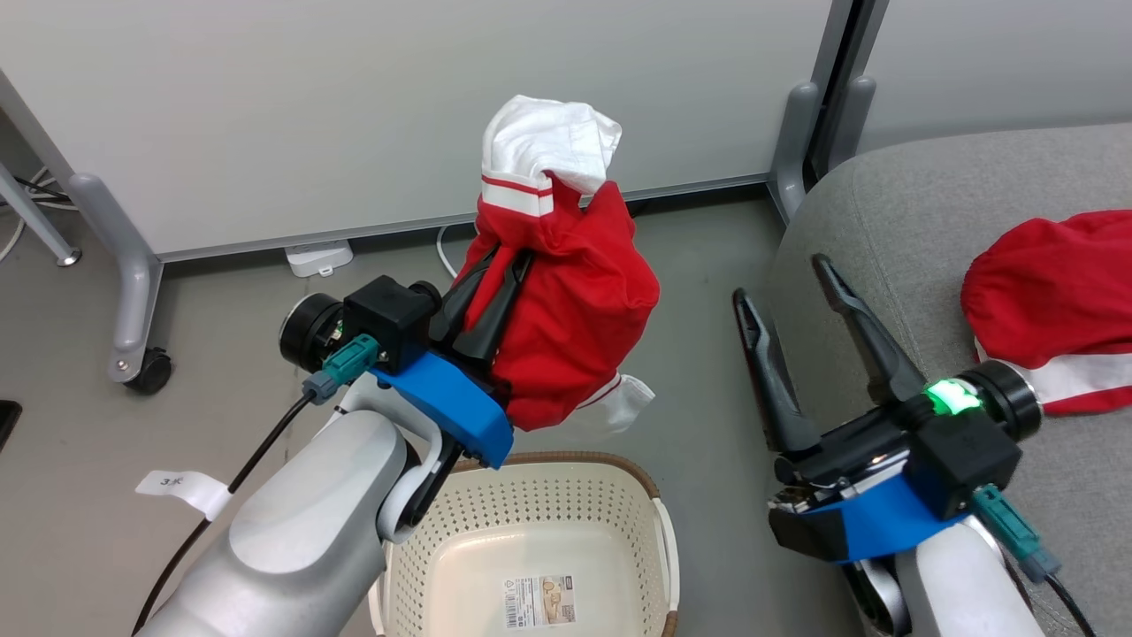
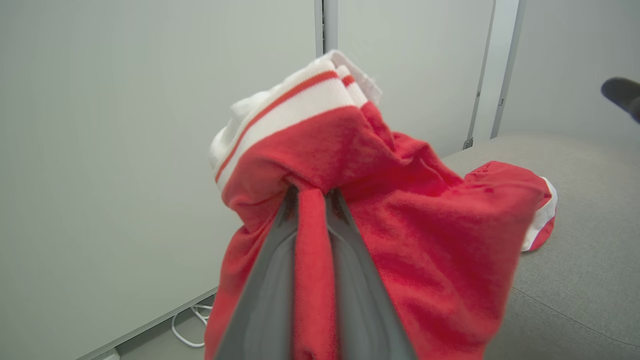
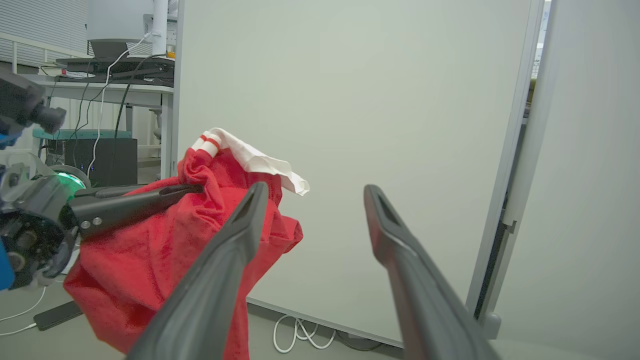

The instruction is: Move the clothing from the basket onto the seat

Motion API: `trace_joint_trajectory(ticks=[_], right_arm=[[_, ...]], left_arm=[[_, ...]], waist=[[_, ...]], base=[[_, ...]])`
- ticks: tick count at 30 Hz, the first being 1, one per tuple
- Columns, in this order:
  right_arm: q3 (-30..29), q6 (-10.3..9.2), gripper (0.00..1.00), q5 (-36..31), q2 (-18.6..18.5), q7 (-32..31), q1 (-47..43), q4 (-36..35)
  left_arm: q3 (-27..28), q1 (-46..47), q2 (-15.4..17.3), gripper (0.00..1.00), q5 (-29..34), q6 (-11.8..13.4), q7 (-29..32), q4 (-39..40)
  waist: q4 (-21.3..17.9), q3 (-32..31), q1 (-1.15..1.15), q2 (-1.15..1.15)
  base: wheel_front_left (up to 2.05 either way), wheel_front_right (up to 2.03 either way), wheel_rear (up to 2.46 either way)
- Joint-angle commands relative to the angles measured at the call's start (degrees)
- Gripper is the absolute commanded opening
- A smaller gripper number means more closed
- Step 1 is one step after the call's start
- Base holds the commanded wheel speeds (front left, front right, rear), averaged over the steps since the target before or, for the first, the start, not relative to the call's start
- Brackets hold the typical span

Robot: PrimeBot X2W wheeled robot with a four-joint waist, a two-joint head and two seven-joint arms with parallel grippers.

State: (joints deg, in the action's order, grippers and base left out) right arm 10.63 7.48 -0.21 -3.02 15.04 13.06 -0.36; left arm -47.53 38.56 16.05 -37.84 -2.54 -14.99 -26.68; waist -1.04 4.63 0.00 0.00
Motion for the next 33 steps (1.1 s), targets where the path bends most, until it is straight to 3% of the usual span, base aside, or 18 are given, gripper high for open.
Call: trace_joint_trajectory(ticks=[1, 14, 33], right_arm=[[0.89, 0.03, 1.0, 0.23, -0.43, 0.22, 0.88, 0.46], [14.12, 0.02, 1.0, 2.22, -3.37, 0.22, 7.76, 9.12], [15.55, 0.03, 1.0, 1.5, -0.32, 0.22, 14.94, 24.35]], left_arm=[[-0.15, 0.09, -0.1, 0.0, 0.1, 0.04, -0.28, 0.14], [-1.67, 0.93, -1.71, 0.0, 0.9, -0.18, -0.29, -0.54], [-3.37, 2.63, -3.35, 0.0, 1.93, -0.48, -0.29, 0.38]], waist=[[0.17, -0.01, 0.0, 0.0], [1.93, -0.12, 0.0, 0.0], [3.12, 1.29, 0.0, 0.0]], base=[[0.0, 0.0, 0.0], [0.0, 0.0, 0.0], [0.0, 0.0, 0.0]])
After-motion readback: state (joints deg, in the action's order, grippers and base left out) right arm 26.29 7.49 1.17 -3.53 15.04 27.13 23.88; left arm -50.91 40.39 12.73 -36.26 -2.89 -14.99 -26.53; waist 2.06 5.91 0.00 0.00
